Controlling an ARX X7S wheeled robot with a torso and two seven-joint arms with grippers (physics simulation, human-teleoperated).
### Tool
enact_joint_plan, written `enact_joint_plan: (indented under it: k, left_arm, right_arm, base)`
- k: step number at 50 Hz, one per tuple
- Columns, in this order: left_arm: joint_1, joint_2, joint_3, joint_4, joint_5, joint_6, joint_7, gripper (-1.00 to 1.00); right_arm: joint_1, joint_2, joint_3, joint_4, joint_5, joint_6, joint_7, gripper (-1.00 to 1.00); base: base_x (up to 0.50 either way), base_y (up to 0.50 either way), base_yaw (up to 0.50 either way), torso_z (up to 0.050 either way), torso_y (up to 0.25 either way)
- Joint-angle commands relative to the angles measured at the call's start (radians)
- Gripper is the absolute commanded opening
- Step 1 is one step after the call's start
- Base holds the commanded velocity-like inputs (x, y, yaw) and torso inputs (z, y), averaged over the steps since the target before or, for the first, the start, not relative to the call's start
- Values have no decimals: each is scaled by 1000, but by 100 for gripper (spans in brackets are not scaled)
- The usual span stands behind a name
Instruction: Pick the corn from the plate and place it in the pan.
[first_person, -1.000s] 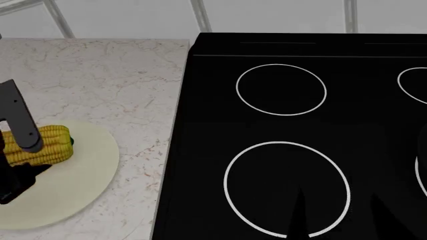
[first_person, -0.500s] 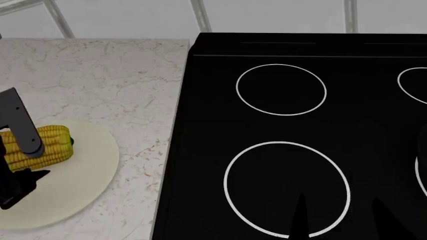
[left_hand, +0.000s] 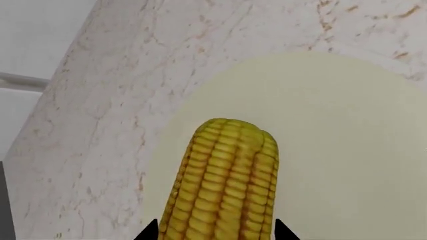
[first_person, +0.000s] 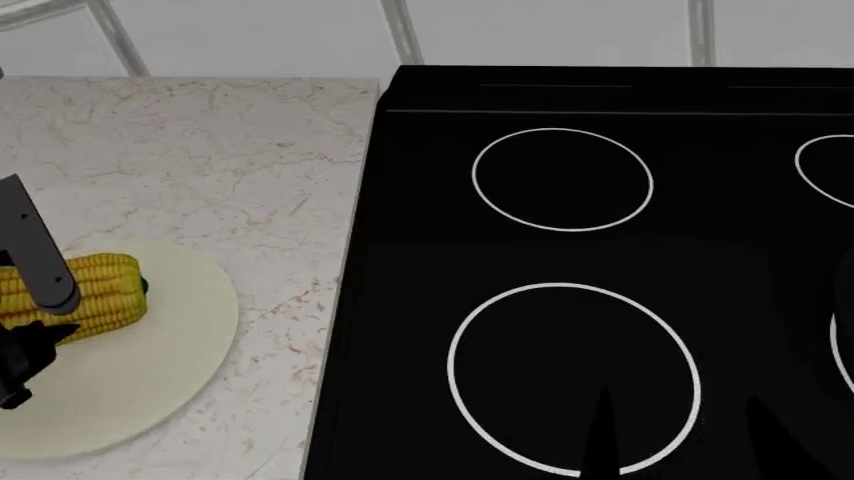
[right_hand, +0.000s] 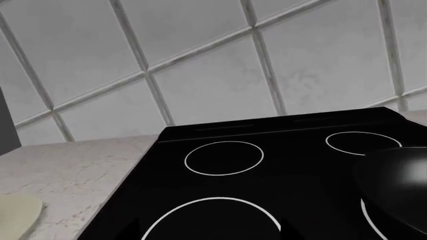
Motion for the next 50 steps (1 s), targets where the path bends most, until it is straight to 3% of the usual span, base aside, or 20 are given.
enact_joint_plan:
  k: [1,5,11,16,26,32,39,50]
  left_arm:
    - [3,3,-4,7,-28,-12,-8,-100]
    - [-27,-35,-65,132,-61,-14,-23,-100]
    - [-114,-162,-174,498,-161,-98,20,-100]
    - [-91,-225,-217,652,-201,-94,2,-100]
    - [32,-191,-211,692,-183,84,-70,-100]
    - [80,-183,-236,681,-169,169,-129,-100]
    - [94,-201,-256,745,-193,147,-158,-100]
    - [85,-193,-251,737,-189,138,-154,-100]
  right_arm:
    - [-1,3,-3,0,3,-4,4,100]
    - [2,-2,-12,9,-8,-12,1,100]
    - [44,-29,-66,53,-53,-36,-13,100]
    - [103,-54,-117,113,-89,-58,-36,100]
    - [206,-91,-173,214,-131,-98,-71,100]
    - [345,-50,-130,162,-85,-24,-15,100]
    - [567,15,-117,162,-68,53,7,100]
    - [585,40,-83,158,-55,56,10,100]
  base:
    - [0,0,0,0,0]
    - [0,0,0,0,0]
    - [0,0,0,0,0]
    - [0,0,0,0,2]
    - [0,0,0,0,0]
    - [0,-55,0,0,0]
    - [0,-500,0,0,1]
    - [0,-500,0,0,1]
